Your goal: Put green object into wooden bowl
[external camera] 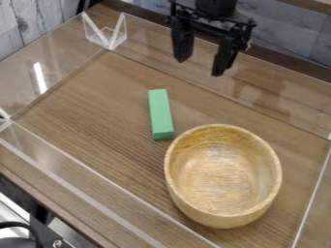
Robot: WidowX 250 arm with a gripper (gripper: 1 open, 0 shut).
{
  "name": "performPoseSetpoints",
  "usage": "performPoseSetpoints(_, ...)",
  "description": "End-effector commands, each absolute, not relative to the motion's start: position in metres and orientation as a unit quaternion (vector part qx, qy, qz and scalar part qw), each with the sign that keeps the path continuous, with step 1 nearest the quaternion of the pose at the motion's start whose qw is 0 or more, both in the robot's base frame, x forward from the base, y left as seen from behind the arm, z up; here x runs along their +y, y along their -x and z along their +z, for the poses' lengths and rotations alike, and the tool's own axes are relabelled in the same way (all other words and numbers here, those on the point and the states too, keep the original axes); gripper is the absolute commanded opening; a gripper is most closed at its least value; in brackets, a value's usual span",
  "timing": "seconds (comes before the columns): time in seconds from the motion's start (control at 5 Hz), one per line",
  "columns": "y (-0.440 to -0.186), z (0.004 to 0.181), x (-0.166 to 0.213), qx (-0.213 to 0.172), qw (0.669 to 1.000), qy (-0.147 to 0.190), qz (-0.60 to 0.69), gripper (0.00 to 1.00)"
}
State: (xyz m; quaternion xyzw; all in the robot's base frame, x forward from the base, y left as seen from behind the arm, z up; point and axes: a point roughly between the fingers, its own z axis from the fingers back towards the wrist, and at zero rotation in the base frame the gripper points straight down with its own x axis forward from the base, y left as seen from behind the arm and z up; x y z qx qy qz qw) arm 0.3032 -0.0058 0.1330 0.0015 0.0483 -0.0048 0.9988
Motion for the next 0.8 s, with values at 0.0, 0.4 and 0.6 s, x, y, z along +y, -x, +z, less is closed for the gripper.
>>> performPoseSetpoints(0.0, -0.306, 0.135, 0.011, 0.026, 0.999, -0.003, 0.029, 1.00)
performPoseSetpoints(0.4, -0.288, 0.106, 0.030, 0.025, 0.997, -0.004, 0.074, 1.00)
performPoseSetpoints(0.6, -0.287, 0.097, 0.028, 0.019, 0.993, -0.001, 0.118, 1.00)
